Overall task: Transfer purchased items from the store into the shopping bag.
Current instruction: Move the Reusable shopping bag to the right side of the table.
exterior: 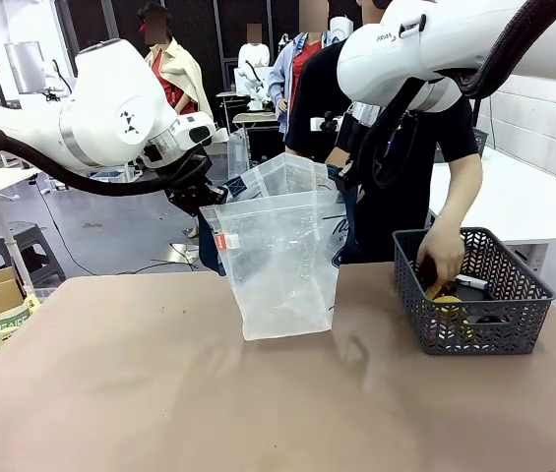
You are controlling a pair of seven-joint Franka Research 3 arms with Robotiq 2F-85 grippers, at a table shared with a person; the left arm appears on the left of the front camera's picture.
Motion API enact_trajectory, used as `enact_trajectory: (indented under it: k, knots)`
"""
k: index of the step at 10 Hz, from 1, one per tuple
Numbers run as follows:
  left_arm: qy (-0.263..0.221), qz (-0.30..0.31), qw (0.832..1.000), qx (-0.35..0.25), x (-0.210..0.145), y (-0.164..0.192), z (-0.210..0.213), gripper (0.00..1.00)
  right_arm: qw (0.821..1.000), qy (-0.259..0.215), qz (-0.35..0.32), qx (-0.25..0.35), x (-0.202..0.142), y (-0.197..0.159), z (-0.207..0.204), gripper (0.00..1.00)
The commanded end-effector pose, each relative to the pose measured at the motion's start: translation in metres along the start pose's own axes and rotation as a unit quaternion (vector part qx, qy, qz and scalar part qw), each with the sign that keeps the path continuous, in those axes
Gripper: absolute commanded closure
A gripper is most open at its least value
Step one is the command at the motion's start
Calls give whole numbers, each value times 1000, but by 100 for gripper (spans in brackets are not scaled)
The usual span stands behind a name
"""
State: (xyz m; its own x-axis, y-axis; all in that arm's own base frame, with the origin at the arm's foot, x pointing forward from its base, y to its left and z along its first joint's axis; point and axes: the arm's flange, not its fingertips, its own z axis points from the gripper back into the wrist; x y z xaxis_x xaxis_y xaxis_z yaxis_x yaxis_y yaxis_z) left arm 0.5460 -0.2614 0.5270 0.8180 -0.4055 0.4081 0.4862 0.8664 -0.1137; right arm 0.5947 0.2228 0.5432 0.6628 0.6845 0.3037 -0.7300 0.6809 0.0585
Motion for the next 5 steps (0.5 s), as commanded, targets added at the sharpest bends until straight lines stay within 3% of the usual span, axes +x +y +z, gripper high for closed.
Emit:
enact_trajectory:
  k: [1, 5]
  knots:
    - [15, 5, 1000, -4, 0, 2, -1, 100, 1000, 6, -2, 7, 0, -1, -4, 100]
    - [59, 12, 998, -22, -1, 3, -5, 100, 999, 27, -10, 37, 0, -1, -20, 100]
